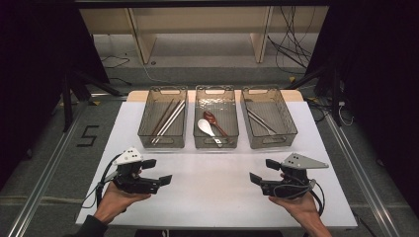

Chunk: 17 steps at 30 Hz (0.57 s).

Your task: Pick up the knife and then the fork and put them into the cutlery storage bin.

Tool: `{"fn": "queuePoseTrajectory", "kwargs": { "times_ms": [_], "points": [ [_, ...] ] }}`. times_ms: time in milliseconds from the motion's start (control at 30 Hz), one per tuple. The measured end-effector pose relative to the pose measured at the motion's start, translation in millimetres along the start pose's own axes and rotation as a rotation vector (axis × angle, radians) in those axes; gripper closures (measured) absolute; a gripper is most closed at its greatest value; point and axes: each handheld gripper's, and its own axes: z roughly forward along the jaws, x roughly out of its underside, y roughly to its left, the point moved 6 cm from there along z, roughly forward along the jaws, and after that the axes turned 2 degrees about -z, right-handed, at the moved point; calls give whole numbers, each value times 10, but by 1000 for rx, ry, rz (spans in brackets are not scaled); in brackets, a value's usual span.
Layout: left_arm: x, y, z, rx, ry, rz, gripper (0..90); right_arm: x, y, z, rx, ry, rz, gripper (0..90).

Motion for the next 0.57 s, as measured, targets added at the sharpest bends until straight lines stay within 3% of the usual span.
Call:
{"fn": "queuePoseTrajectory", "kwargs": {
  "times_ms": [567],
  "points": [
    [-10,13,-8,-8,-11,3,156,-7,11,7,0,1,-6,236]
  ]
}}
